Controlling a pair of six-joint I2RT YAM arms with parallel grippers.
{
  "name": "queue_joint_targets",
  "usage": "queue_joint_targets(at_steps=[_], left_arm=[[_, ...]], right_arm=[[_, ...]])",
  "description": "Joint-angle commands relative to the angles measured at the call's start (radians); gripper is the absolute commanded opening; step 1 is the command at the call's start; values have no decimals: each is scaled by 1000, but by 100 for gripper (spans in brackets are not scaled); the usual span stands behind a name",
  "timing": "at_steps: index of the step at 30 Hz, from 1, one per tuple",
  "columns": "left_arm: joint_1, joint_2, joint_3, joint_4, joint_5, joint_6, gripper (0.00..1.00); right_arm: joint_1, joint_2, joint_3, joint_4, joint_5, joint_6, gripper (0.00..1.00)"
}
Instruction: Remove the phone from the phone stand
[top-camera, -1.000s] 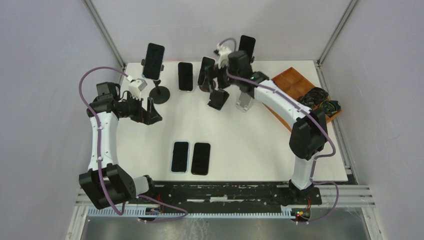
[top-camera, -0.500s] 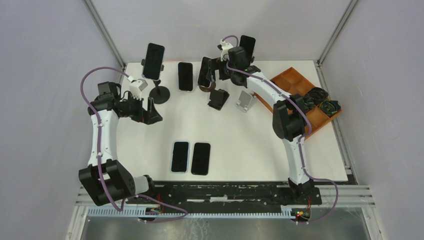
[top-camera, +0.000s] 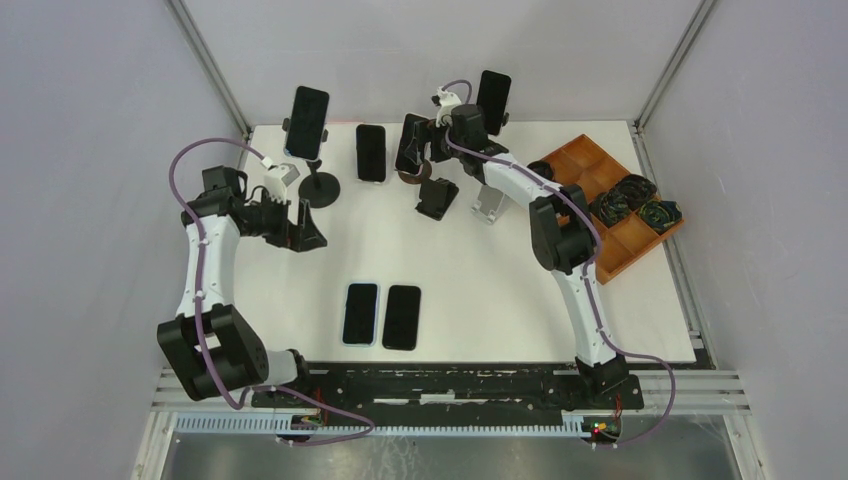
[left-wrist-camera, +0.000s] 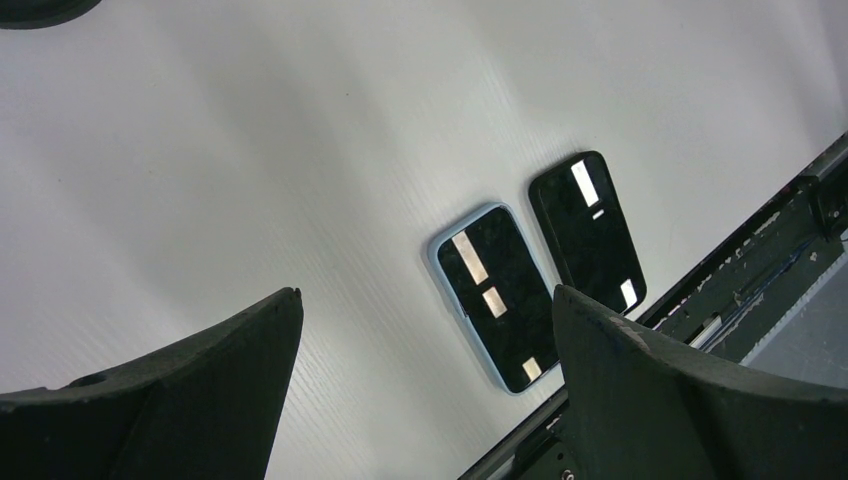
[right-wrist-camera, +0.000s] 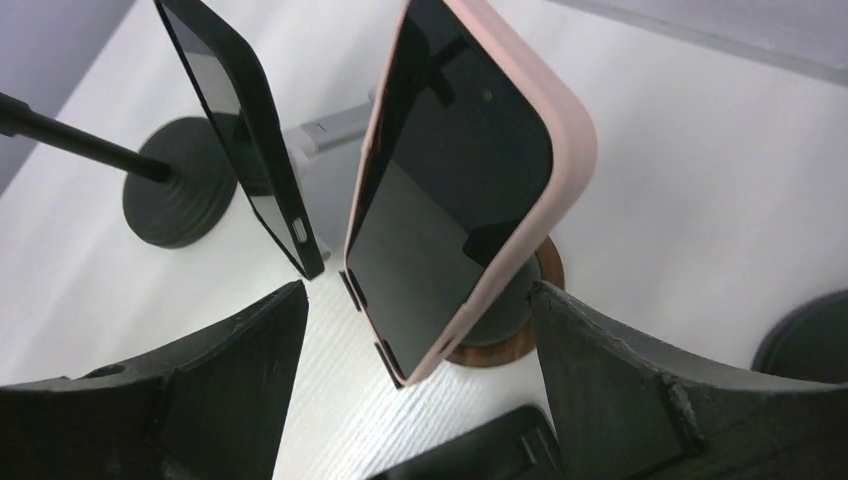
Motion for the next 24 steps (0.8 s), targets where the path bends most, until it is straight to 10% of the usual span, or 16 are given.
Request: queue_joint_targets(at_steps=[1, 18, 24], left_arm=[[1, 12, -16, 17, 30, 53, 100], [0, 2, -27, 15, 18, 47, 100], [0, 9, -27, 15, 21, 49, 100]], right_arm=[[5, 19, 22, 176, -35, 24, 86], [4, 133, 80, 336, -61, 135, 64], [4, 122, 97, 353, -54, 133, 30]])
